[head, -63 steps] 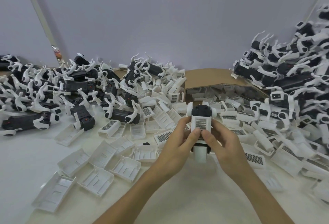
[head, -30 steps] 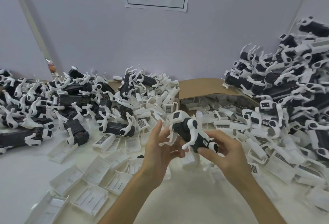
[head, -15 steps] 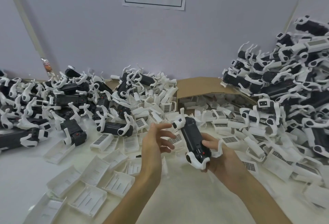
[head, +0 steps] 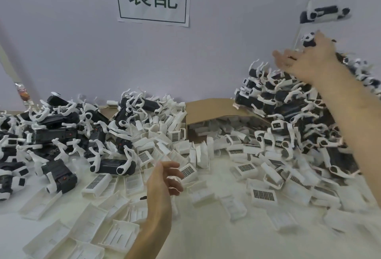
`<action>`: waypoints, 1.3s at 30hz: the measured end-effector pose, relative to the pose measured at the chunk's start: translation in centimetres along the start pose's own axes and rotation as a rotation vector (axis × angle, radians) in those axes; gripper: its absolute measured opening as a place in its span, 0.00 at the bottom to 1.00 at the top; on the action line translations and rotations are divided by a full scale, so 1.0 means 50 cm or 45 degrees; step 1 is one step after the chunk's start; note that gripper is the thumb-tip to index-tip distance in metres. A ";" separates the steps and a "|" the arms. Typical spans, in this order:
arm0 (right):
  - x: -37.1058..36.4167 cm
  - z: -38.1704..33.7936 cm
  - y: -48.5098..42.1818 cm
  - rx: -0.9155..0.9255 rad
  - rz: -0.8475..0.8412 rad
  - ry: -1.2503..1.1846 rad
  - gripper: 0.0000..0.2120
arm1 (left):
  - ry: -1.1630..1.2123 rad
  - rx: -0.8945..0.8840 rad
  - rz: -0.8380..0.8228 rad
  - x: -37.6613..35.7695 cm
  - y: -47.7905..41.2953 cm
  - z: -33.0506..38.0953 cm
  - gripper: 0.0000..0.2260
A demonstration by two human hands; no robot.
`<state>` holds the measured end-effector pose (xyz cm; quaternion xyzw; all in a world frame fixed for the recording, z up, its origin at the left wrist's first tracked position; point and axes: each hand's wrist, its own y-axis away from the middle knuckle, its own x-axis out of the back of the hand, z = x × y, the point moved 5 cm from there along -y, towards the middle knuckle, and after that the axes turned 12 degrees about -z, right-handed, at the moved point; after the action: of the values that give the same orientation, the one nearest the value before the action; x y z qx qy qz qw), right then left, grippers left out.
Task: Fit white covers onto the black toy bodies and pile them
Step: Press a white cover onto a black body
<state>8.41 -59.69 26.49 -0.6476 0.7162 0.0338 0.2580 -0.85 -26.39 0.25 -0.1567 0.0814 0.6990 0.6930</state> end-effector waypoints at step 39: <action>-0.020 0.500 0.341 -0.124 -0.243 0.860 0.04 | -0.639 -0.109 0.551 0.154 -0.052 0.028 0.13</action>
<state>0.46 -46.49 0.43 -0.6979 0.6948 -0.1725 -0.0228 1.67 -18.59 -0.73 0.0124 -0.0900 0.8496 0.5196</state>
